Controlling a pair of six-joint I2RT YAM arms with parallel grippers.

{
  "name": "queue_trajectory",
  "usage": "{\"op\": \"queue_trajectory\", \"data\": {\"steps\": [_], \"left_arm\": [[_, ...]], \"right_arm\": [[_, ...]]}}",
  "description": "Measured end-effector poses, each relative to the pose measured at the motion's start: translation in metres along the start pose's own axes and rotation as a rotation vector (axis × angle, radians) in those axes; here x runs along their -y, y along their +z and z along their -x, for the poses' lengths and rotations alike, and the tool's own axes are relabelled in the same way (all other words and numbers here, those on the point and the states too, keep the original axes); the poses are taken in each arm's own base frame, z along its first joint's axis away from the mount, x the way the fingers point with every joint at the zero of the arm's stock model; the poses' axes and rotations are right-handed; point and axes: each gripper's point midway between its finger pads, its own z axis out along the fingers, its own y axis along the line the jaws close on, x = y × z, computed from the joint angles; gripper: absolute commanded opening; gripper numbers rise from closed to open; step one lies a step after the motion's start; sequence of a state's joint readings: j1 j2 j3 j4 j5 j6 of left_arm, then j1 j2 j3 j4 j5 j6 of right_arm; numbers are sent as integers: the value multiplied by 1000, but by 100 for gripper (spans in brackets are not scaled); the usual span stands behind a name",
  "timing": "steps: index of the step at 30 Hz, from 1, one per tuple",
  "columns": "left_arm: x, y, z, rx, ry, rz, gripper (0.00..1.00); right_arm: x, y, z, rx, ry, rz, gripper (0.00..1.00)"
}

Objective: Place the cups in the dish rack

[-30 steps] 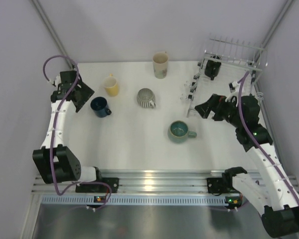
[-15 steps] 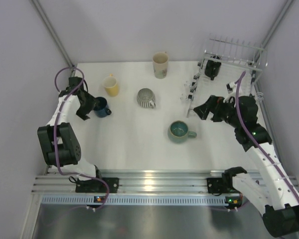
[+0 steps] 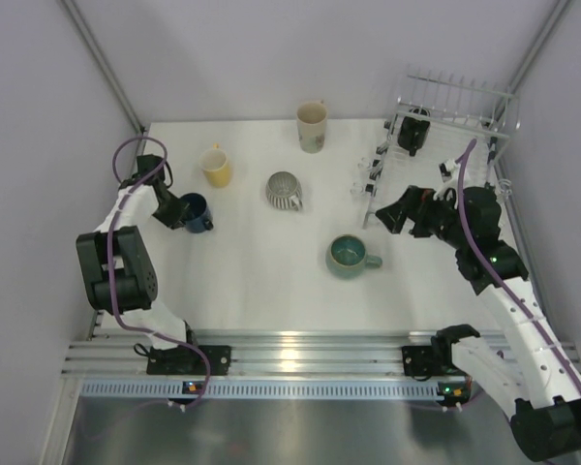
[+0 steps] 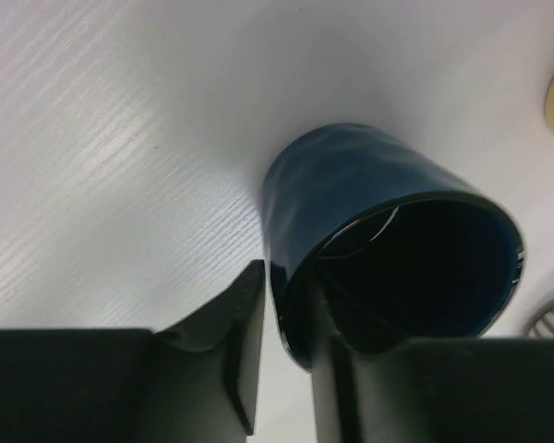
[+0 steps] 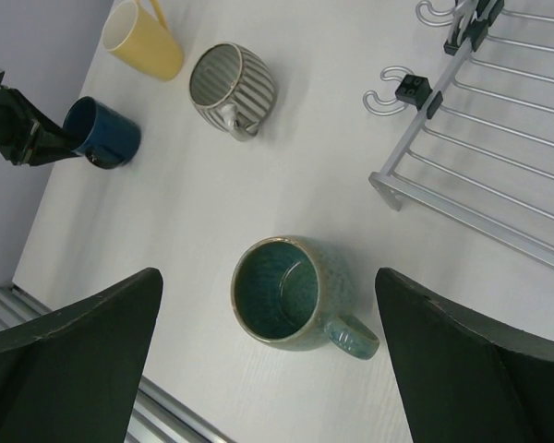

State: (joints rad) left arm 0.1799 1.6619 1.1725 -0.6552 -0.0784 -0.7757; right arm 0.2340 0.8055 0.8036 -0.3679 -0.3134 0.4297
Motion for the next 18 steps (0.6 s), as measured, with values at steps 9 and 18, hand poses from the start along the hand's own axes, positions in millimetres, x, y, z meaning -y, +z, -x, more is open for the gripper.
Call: {"op": "queue_trajectory", "data": {"steps": [9,18], "left_arm": [[-9,-1,0,-11,33,-17,0],[16,-53,-12,-8,89,-282,0]], "right_arm": [[-9,0,-5,-27,10,47,99],[-39,-2,-7,-58,83,175,98]]}}
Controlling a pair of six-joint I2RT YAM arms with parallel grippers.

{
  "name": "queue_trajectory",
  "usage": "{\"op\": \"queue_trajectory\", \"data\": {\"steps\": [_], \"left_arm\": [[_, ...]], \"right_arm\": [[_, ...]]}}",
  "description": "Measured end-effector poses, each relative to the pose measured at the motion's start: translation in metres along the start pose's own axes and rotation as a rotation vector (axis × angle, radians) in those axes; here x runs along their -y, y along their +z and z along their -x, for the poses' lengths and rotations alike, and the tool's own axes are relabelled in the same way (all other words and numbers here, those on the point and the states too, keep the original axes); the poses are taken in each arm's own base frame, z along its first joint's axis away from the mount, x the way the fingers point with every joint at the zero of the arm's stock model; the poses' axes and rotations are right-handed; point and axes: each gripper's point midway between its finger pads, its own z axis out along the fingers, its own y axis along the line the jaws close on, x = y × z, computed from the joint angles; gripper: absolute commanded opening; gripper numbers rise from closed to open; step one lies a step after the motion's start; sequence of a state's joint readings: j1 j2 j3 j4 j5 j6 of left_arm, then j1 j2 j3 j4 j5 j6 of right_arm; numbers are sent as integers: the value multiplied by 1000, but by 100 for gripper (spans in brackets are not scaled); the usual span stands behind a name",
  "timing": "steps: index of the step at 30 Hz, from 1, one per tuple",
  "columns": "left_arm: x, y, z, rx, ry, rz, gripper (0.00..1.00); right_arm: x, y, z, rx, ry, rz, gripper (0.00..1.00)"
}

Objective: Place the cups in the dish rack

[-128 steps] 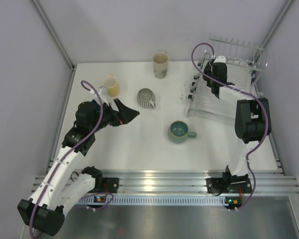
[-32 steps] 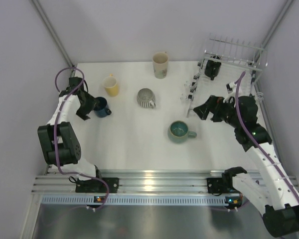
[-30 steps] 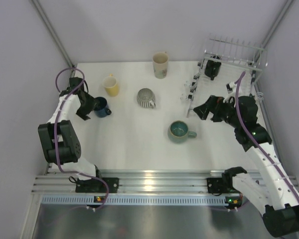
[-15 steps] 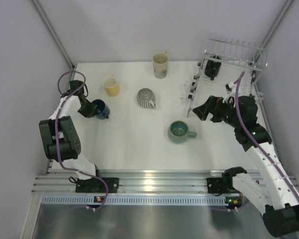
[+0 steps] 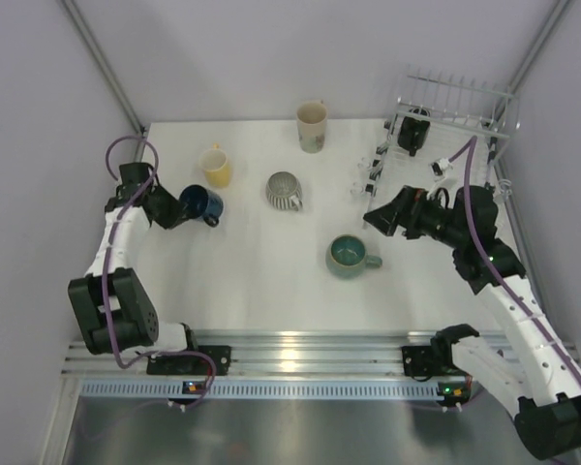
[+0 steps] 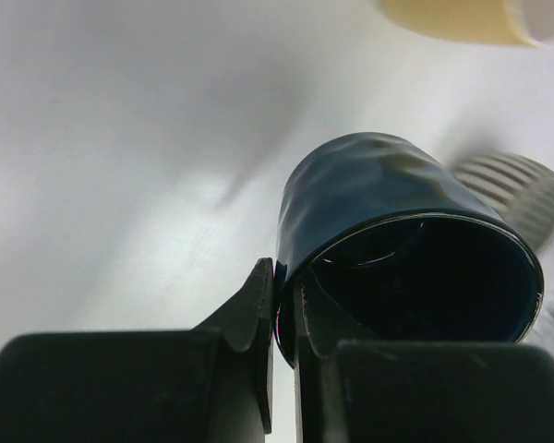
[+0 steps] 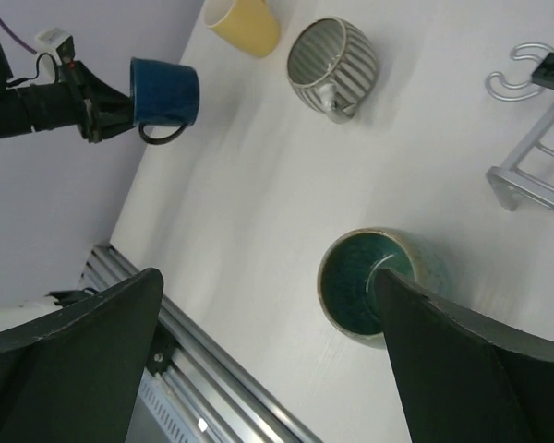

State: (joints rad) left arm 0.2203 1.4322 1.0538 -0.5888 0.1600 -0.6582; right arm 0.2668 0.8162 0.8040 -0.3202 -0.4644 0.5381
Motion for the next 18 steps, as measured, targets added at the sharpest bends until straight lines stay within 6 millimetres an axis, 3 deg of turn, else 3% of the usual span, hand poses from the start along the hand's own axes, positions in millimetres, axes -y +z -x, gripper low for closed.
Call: {"op": "queue_trajectory", "data": {"steps": [5,8,18], "left_arm": [[62,-37,-8,-12,11,-361,0],[90,-53,-14,-30,0,-547,0],[140,-113,-32,-74,14,-897,0]], "right_arm": [[-30,13,-5,-25,18,105,94],[-50,25,-16,-62,26,169,91],[-113,72,-50,-165,44,343,89]]}}
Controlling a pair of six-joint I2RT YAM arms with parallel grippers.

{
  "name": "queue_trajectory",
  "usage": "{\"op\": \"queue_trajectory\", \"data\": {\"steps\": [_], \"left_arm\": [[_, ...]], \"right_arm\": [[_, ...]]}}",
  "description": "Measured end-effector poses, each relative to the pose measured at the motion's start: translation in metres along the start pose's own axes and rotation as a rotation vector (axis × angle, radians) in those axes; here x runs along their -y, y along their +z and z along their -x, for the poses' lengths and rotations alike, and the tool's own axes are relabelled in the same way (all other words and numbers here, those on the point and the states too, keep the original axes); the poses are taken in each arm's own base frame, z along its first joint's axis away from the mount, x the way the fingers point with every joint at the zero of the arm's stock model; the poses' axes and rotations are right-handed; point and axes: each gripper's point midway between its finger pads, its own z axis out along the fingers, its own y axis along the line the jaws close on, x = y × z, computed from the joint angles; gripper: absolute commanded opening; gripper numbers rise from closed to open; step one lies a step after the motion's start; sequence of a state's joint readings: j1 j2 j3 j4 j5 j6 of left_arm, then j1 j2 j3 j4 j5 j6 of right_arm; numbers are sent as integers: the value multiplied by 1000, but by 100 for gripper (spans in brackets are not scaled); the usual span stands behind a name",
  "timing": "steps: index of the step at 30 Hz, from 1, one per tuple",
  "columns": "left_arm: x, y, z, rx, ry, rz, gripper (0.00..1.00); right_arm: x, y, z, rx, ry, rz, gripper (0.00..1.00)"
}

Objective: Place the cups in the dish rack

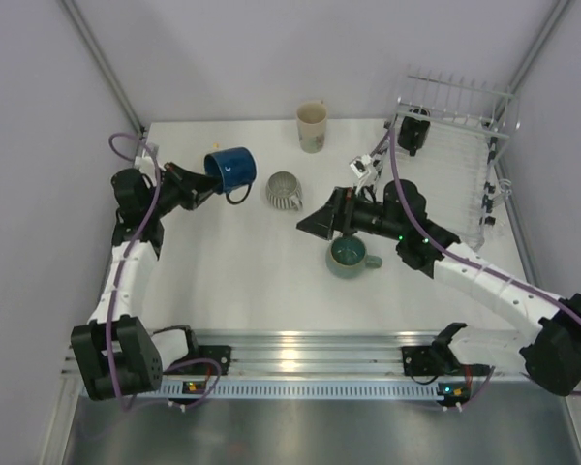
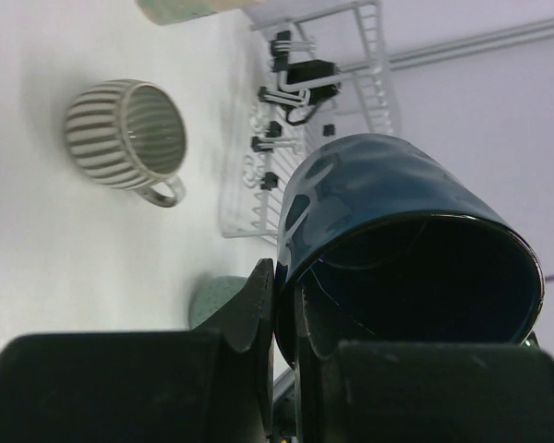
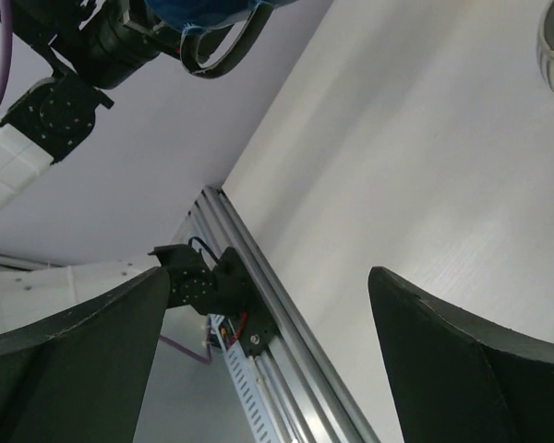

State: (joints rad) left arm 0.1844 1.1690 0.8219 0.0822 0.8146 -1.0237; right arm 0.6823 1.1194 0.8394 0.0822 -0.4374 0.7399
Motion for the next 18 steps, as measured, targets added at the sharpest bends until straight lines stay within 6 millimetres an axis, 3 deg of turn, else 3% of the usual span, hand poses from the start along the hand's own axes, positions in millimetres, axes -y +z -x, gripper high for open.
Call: {"op": "queue_trajectory", "data": {"steps": [5,10,14,18], "left_arm": [[34,-4,-21,-22,20,-146,0],[63,-1,-46,-70,18,-272,0],[94,-2,-62,-110,45,-383,0],[112,-3,-73,-137,60,-467,0]], "right_arm": [[-19,26,3,13,3,73,86],[-39,48,8,31,36,167,75],[-52,56,13,48,60,246,70],[-67,57,15,60,63,315,59]]}}
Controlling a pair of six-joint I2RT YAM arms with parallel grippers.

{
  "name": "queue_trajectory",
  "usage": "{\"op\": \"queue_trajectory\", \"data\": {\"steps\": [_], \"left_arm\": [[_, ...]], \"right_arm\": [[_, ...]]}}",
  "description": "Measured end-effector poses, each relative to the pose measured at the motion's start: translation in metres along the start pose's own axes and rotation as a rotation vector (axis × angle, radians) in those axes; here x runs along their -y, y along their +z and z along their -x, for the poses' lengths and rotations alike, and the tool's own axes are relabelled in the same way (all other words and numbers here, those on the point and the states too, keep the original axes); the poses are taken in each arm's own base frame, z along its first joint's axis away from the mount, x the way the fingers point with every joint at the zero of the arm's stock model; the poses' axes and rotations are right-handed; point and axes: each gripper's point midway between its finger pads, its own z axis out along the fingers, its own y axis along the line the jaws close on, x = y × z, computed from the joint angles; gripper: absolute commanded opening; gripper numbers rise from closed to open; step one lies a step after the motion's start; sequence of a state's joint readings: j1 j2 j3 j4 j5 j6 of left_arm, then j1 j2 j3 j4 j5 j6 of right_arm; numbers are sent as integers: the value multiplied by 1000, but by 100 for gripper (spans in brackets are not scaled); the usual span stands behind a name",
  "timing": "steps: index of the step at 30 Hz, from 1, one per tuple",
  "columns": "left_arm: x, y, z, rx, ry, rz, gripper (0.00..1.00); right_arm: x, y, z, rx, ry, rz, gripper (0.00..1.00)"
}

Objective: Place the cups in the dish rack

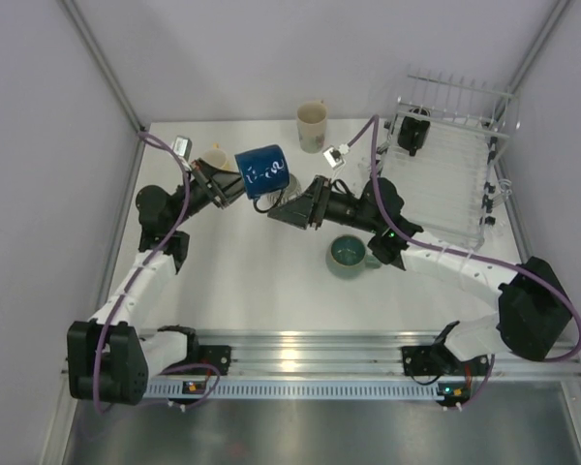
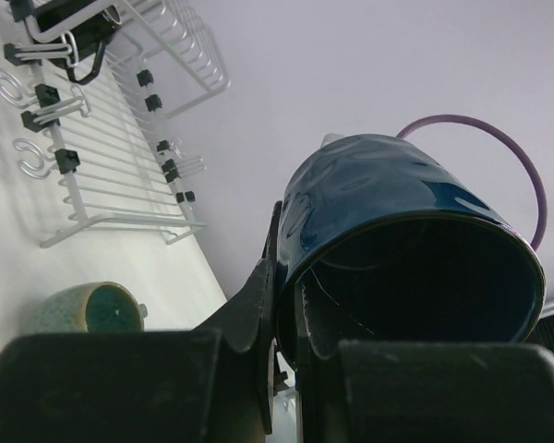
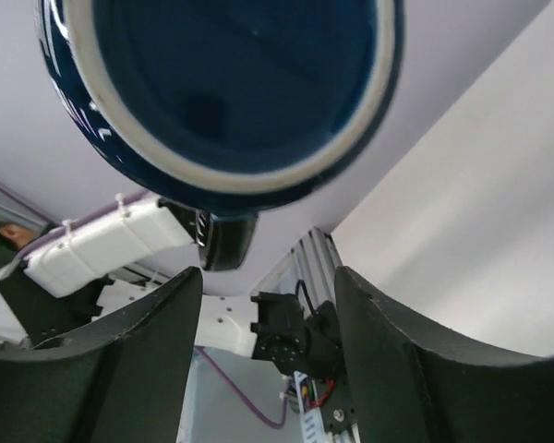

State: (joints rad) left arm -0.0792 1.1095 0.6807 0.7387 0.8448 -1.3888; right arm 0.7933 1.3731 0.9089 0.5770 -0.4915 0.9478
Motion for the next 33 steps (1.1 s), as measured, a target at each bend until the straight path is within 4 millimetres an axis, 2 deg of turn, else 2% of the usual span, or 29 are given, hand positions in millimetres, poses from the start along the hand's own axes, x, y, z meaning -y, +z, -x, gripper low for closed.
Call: {"op": "queue_trajectory", "data": {"steps": [8,12,18,25,27,30,31,33], "left_arm": [[-2,2,-17,-10,-31,-50,0],[0,3,-19,-2,-37,-75,0],[-1,3,-25,-2,-44,-86,0],[6,-1,-28,2,-14,-130,0],[7,-2,-28,8,-4,-140,0],[5,-3,-30,9,-3,-141,0],[3,-3,-31,9,-5,-139,2],[0,-4,-33,8,-9,-135,20]], "right_arm": [[-37,6,11,49,23,159,51],[-39,8,10,50,44,177,49],[-43,17,-4,14,60,188,43],[-38,20,-11,3,103,165,13],[-37,20,-11,7,109,165,0],[-36,20,-14,8,113,172,0],[-35,20,-15,7,115,171,0],[-33,19,-17,5,119,167,0]]}}
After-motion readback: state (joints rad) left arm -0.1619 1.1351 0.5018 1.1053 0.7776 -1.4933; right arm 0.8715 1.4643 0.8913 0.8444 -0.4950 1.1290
